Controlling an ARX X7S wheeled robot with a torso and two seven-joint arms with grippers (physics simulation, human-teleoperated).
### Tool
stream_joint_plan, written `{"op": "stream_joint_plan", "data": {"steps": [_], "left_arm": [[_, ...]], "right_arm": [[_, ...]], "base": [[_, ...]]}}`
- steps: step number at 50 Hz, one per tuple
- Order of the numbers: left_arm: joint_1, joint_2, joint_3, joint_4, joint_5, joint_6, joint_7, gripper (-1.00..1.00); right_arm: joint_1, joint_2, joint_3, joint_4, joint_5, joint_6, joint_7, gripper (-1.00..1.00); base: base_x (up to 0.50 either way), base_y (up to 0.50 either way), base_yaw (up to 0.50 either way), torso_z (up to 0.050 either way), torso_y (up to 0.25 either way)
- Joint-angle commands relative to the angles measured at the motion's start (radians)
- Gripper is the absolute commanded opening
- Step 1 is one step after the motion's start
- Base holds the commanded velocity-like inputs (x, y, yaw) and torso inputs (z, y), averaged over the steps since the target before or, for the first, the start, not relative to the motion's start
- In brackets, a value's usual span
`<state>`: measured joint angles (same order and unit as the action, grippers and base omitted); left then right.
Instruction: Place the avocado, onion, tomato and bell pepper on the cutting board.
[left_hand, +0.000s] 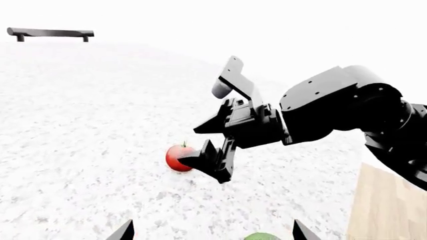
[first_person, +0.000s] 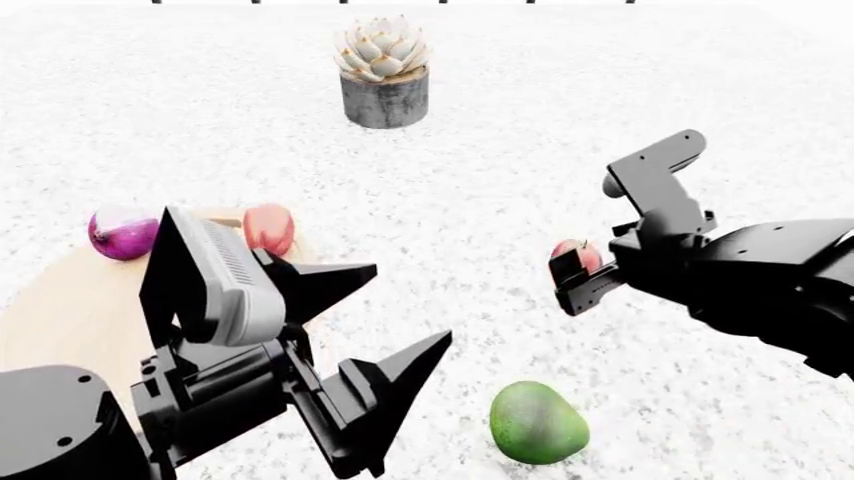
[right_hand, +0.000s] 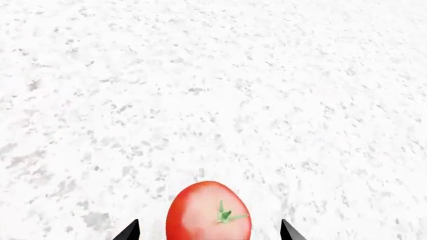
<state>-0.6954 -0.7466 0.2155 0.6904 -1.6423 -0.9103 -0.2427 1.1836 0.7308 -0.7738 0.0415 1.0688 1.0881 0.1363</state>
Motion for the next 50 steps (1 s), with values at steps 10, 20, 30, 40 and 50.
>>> {"op": "stream_joint_plan", "data": {"steps": [10,20,30,40,50], "left_arm": [[0.009,-0.003,0.007,0.003,0.018,0.003,0.008,1.00],[0.004,-0.001,0.014,0.000,0.021,0.002,0.015,1.00],[0.001,-0.002,0.020,0.004,0.017,0.001,0.007,1.00],[0.007,-0.007,0.017,0.005,0.018,0.007,0.010,1.00],[0.009,-0.009,0.019,0.008,0.021,0.010,0.012,1.00]], "right_arm": [[-0.004,-0.031,-0.050,0.058,-0.055,-0.027,-0.034,1.00],[-0.009,-0.035,-0.067,0.077,-0.069,-0.035,-0.051,1.00],[-0.007,-0.050,-0.091,0.129,-0.100,-0.051,-0.072,1.00],[-0.007,-0.064,-0.112,0.148,-0.117,-0.054,-0.081,1.00],[-0.011,-0.062,-0.112,0.135,-0.114,-0.060,-0.084,-1.00]], "base": [[0.00,0.00,0.00,0.000,0.000],[0.00,0.00,0.00,0.000,0.000],[0.00,0.00,0.00,0.000,0.000],[0.00,0.00,0.00,0.000,0.000],[0.00,0.00,0.00,0.000,0.000]]}}
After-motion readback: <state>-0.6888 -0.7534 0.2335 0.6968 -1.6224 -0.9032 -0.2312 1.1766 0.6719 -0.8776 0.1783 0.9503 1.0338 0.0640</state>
